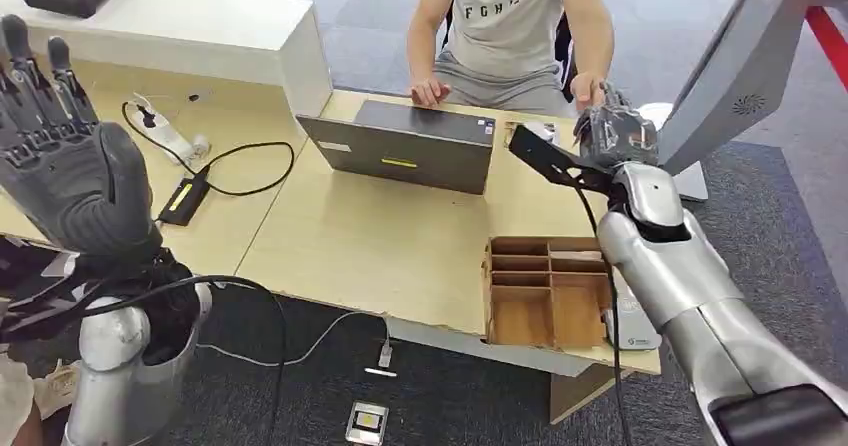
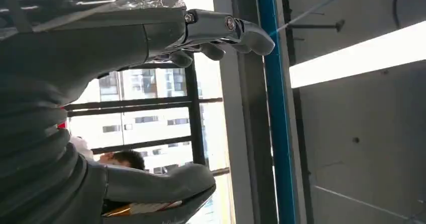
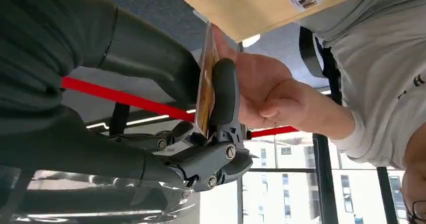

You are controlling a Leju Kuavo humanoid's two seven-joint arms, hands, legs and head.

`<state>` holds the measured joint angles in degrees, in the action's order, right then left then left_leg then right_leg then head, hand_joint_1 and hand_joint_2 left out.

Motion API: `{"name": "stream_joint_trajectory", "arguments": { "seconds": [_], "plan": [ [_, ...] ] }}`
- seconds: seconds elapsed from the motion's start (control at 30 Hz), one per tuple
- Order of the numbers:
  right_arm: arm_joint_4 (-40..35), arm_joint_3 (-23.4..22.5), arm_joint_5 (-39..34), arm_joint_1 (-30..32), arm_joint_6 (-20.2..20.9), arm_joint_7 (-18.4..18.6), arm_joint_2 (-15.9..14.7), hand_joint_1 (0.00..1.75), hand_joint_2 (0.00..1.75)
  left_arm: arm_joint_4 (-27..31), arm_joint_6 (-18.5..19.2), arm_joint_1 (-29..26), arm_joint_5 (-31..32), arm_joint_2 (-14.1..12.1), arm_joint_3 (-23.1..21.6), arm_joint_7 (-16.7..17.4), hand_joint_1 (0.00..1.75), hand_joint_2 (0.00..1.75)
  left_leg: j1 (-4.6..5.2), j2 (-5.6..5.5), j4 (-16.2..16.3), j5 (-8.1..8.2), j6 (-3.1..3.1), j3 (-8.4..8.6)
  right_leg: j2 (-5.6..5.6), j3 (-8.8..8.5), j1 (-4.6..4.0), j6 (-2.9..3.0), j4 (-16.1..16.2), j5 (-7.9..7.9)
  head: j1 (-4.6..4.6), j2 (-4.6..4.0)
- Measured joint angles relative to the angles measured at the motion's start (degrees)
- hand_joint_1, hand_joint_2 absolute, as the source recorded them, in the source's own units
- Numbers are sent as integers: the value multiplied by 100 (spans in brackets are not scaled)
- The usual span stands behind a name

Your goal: Pass the card to the sensor for recognition and then transmit it.

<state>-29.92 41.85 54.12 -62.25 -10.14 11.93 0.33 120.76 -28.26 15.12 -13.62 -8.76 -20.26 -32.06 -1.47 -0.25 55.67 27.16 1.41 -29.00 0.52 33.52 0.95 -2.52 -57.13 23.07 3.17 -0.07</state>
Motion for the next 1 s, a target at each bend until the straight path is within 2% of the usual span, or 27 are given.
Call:
{"name": "stream_joint_trajectory", "arguments": {
  "seconds": [0.23,0.27,0.3,0.57,0.73,0.87,1.0],
  "plan": [
    [199,48,4,2,9,55,-13,175,175,-46,11,1,-44,0,0,0,0,175,0,0,1,0,0,1,0,0,0,0,0,0,2,0],
    [219,53,7,1,9,66,-18,164,175,-57,11,0,-46,2,0,0,0,175,0,0,1,0,0,0,0,1,0,0,0,0,0,0],
    [239,59,13,1,9,70,-24,3,175,-64,15,0,-55,0,0,0,0,175,0,0,1,0,0,1,0,1,0,0,0,0,2,0],
    [343,111,105,15,-32,217,-61,0,175,-75,15,-15,-74,2,39,-15,0,175,0,0,1,0,0,0,1,1,0,0,0,0,2,0],
    [284,114,-5,-2,-374,-86,-109,0,175,-75,35,-50,-31,2,79,-15,0,175,0,0,2,0,0,1,1,0,0,0,0,-2,0,0],
    [-40,61,-85,6,-536,-293,-208,0,175,-75,88,-104,4,2,149,-17,0,175,0,1,2,0,0,1,2,1,0,0,0,-2,0,0],
    [-908,-105,-276,272,-610,-288,-459,0,175,-70,112,-182,29,2,201,-15,0,175,0,0,2,0,0,2,1,-1,0,0,0,-1,2,0]
  ]
}}
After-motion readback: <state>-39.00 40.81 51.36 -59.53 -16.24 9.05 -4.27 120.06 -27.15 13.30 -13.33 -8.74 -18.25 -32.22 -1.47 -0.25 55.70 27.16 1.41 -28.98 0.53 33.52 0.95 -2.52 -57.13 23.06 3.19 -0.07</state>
